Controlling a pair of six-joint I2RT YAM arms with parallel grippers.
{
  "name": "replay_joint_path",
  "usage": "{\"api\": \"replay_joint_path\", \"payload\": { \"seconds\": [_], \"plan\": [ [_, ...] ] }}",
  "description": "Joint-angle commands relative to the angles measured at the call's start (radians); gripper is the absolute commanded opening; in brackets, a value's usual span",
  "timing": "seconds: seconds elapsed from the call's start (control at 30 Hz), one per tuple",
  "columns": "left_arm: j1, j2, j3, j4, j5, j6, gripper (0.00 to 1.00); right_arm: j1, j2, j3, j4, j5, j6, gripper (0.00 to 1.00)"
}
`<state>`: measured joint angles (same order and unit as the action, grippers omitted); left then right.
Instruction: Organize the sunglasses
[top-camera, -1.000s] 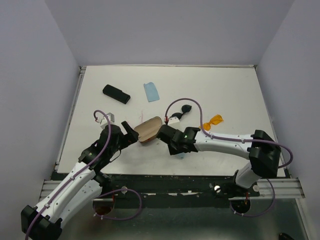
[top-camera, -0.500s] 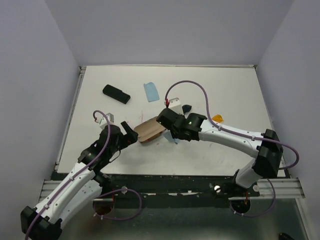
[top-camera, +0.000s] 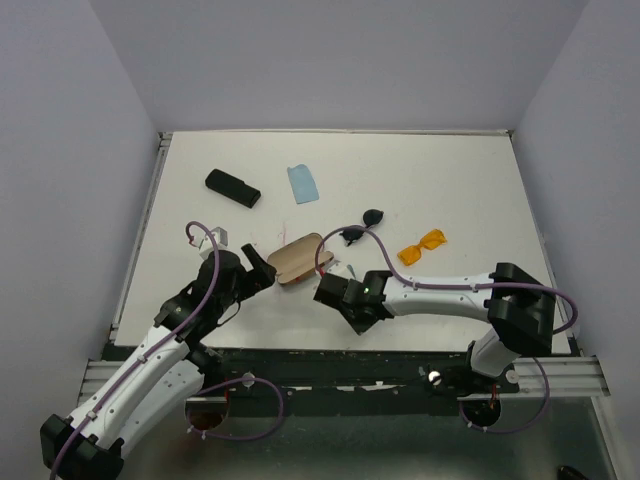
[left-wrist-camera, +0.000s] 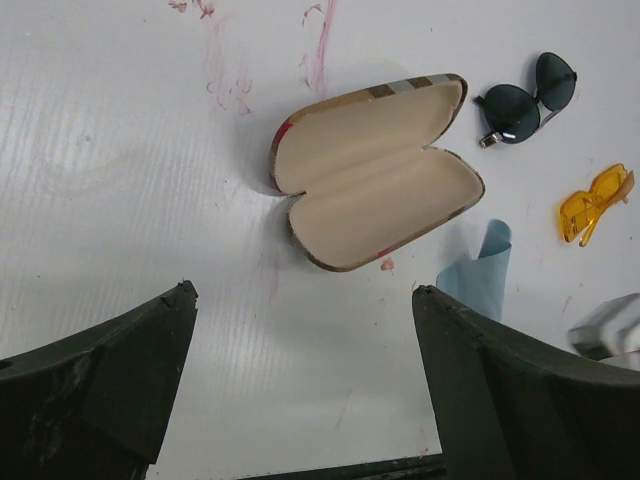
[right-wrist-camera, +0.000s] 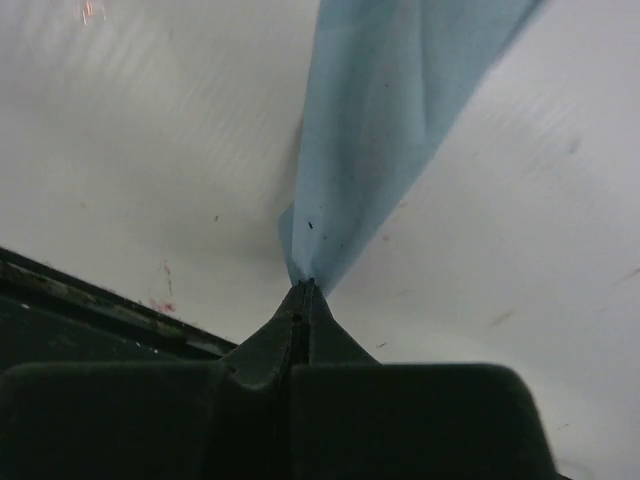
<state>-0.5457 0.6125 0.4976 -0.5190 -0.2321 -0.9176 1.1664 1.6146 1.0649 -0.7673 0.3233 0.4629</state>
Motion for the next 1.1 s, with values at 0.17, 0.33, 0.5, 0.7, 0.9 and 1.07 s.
{"api": "replay_joint_path", "payload": {
  "seconds": [0.17,0.33,0.5,0.7,0.9,1.07],
  "plan": [
    [-0.055,0.085,-0.017,0.089,0.183,-0.006,0.99,0.045,-0.05,-0.16,0.102,-0.148,0.121,0.02],
    [-0.135,0.174,-0.01,0.154,0.198,-0.02,0.98,0.045,-0.119,-0.204,0.115,-0.132,0.183,0.05],
    [-0.235,0.328,0.074,0.177,0.168,-0.02,0.91,0.042,-0.142,-0.253,0.1,-0.06,0.261,0.06],
    [-0.332,0.551,0.229,0.177,0.145,-0.01,0.78,0.038,-0.159,-0.296,0.126,-0.032,0.318,0.06],
    [-0.353,0.774,0.357,0.194,0.203,-0.032,0.63,0.018,-0.24,-0.37,0.169,-0.012,0.381,0.06],
    [-0.355,0.877,0.394,0.249,0.267,-0.05,0.56,-0.01,-0.306,-0.437,0.227,-0.018,0.418,0.06]
  ]
}}
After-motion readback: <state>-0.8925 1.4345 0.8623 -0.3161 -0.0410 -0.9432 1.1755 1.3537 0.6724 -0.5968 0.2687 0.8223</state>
